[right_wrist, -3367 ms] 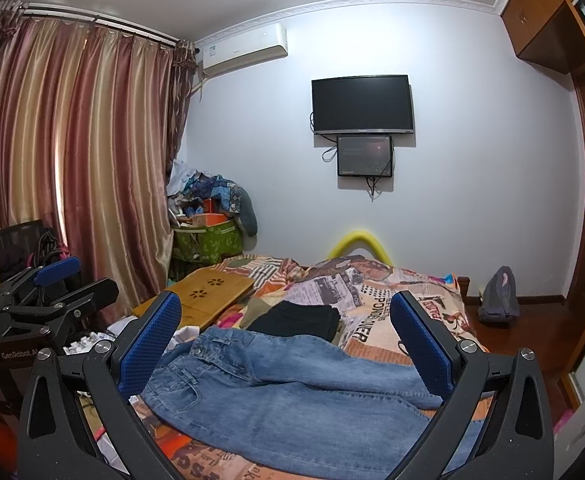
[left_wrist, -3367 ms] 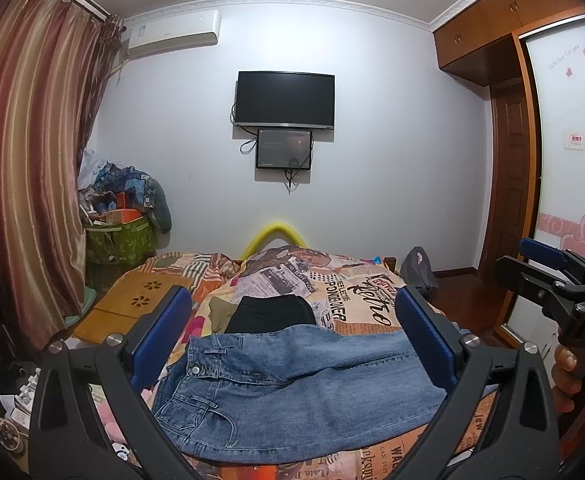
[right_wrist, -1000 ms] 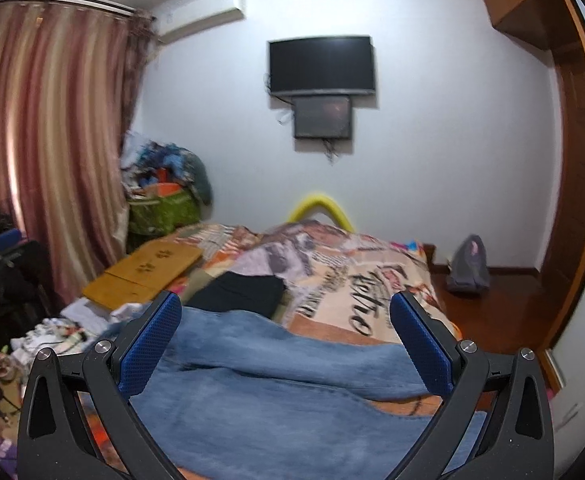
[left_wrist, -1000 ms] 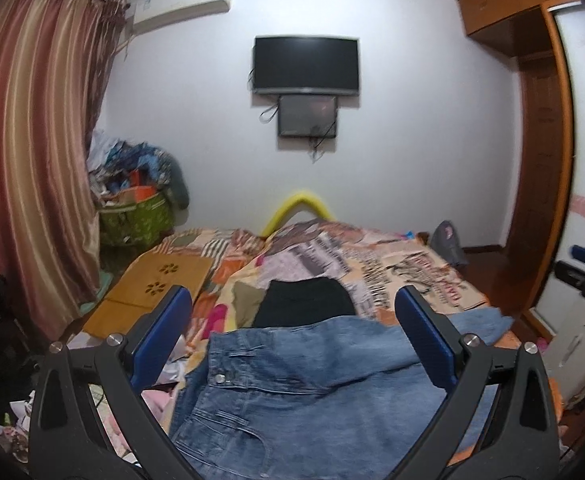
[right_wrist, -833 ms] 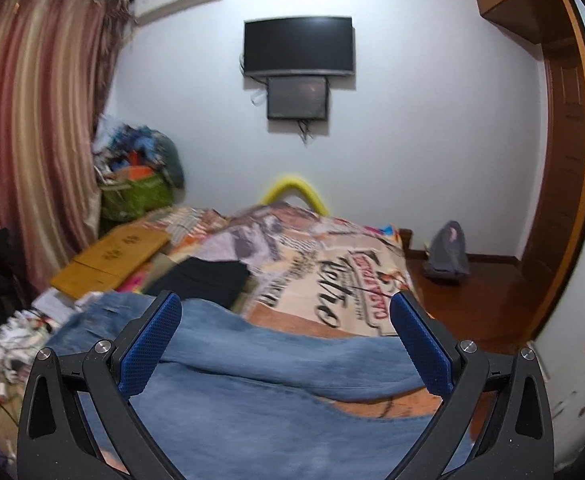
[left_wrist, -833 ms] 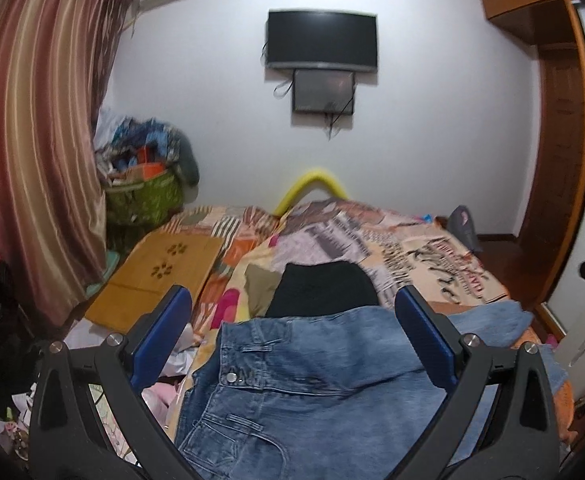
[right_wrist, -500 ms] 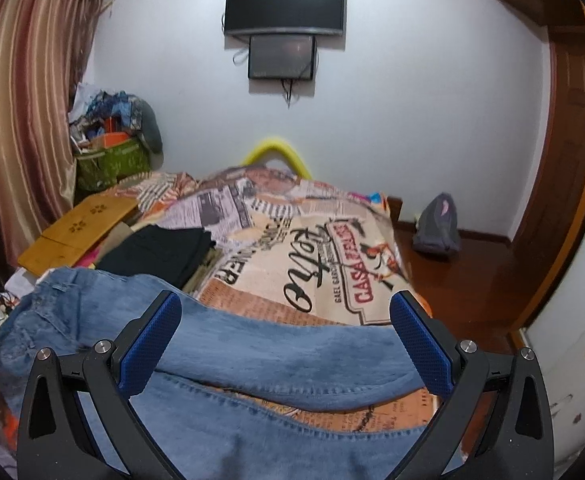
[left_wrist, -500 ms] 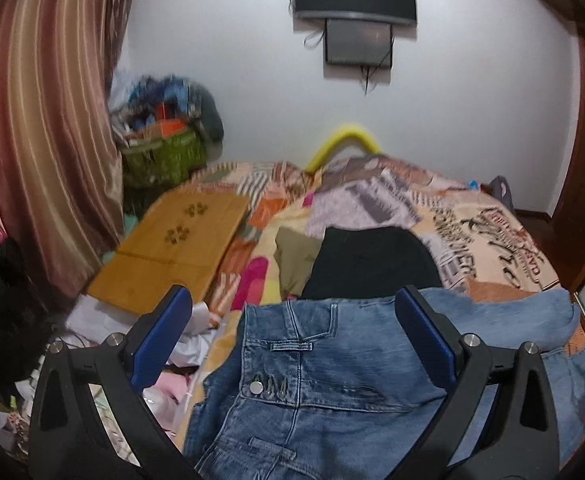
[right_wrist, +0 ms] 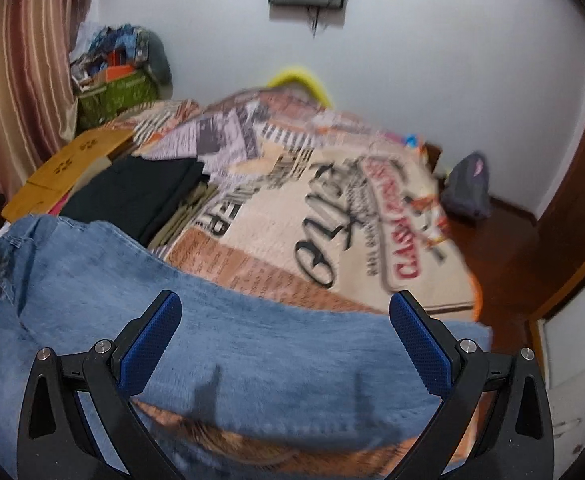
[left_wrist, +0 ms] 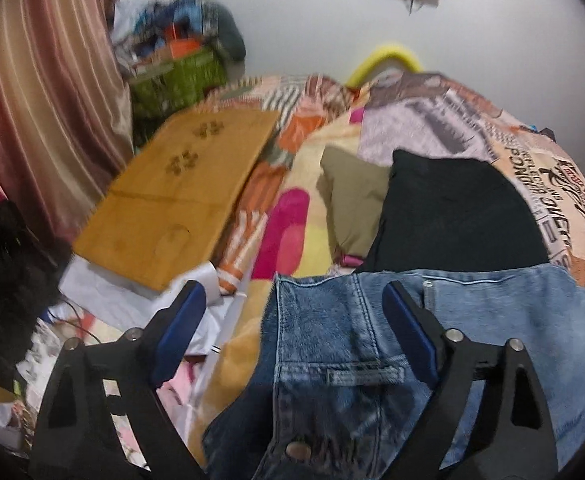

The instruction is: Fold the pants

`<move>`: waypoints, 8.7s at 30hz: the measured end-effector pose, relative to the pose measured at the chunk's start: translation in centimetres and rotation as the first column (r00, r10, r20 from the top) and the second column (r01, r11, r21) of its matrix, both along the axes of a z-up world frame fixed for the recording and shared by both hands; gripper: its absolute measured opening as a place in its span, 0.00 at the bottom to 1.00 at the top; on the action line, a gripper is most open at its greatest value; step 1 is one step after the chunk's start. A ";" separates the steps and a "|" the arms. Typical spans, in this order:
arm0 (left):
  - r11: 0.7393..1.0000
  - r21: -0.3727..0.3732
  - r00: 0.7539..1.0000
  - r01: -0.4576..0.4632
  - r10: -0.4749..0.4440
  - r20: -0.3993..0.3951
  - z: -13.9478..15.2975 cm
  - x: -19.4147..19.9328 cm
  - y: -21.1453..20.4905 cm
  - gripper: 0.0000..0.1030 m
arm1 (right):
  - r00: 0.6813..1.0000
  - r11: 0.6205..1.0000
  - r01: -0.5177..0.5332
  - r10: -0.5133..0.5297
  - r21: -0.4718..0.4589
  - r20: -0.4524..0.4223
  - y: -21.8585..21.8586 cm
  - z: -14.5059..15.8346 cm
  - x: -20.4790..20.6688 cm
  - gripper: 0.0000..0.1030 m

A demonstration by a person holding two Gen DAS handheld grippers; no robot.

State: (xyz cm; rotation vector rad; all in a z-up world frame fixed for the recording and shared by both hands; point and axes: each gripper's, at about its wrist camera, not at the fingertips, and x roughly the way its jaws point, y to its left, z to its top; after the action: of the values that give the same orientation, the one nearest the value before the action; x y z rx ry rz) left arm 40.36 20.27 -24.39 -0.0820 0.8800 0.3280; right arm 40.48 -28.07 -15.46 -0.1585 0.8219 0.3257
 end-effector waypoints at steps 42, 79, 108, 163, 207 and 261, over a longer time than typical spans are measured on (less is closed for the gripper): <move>0.971 -0.232 0.985 0.055 -0.091 -0.148 -4.6 2.2 3.2 0.04 | 0.921 0.968 -0.247 0.251 0.054 -0.298 5.8 -8.3 5.8 0.12; 0.968 -0.226 0.987 0.113 -0.083 0.137 10.7 -8.2 1.8 0.03 | 0.971 0.948 -0.239 0.233 0.212 0.055 2.2 8.3 -5.5 0.08; 0.971 -0.238 0.998 0.016 -0.001 0.065 5.8 -22.0 4.4 0.00 | 0.974 0.942 -0.206 0.223 0.266 -0.036 1.5 3.3 -18.8 0.08; 0.907 -0.120 0.915 0.404 -0.399 0.063 2.1 1.9 -21.6 0.41 | 0.970 0.992 0.017 0.014 0.123 -0.244 -3.5 -5.7 5.1 0.47; 0.685 -0.273 0.706 0.675 -0.707 -0.029 2.5 -7.6 -42.1 0.53 | 0.989 0.968 0.144 -0.150 0.206 0.010 -16.8 6.9 -2.3 0.07; 0.593 -0.207 0.579 0.778 -0.805 -0.132 -4.0 -16.1 -53.8 0.07 | 0.825 0.831 0.522 -0.436 0.191 -0.360 -35.9 -8.9 -17.0 0.30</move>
State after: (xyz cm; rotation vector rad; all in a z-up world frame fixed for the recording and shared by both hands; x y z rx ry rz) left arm 24.24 -33.57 -28.42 0.2447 1.0633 -0.5990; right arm 23.52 -64.02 -24.35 0.3808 1.0774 -0.0245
